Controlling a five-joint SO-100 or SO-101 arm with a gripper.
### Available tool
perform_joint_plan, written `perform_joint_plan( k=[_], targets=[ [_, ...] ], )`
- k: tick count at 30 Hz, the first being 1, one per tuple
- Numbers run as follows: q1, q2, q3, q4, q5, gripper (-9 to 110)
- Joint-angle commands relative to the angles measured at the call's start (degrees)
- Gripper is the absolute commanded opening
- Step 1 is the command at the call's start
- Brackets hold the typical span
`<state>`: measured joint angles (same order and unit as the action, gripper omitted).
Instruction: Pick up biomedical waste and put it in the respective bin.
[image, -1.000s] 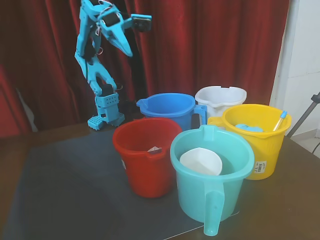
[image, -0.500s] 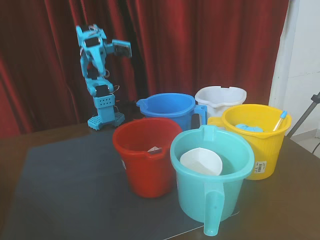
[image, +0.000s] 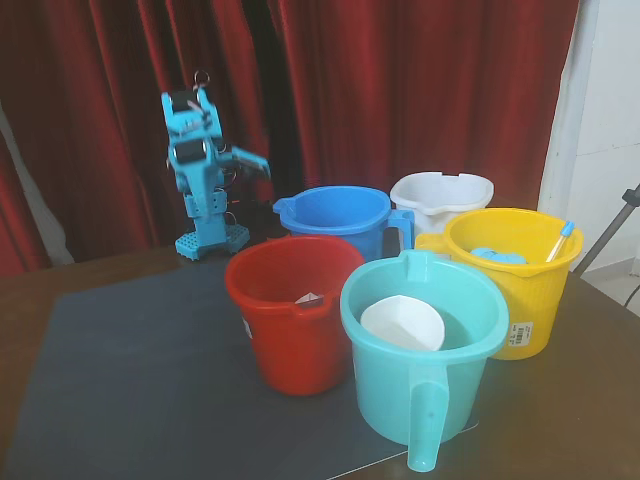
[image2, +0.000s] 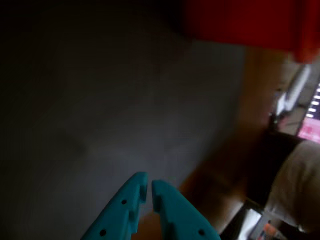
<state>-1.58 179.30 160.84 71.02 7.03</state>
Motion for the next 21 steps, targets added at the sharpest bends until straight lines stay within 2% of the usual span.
perform_joint_plan(
  k=[1, 4, 14, 21],
  targets=[
    [0.09, -0.79, 6.06, -8.88, -0.18, 0],
    [0.35, -0.97, 7.38, -10.37, 0.26, -1],
    [0.88, -0.88, 7.21, 2.37, 0.44, 0],
    [5.01, -0.88, 7.21, 2.90, 0.53, 0]
  ],
)
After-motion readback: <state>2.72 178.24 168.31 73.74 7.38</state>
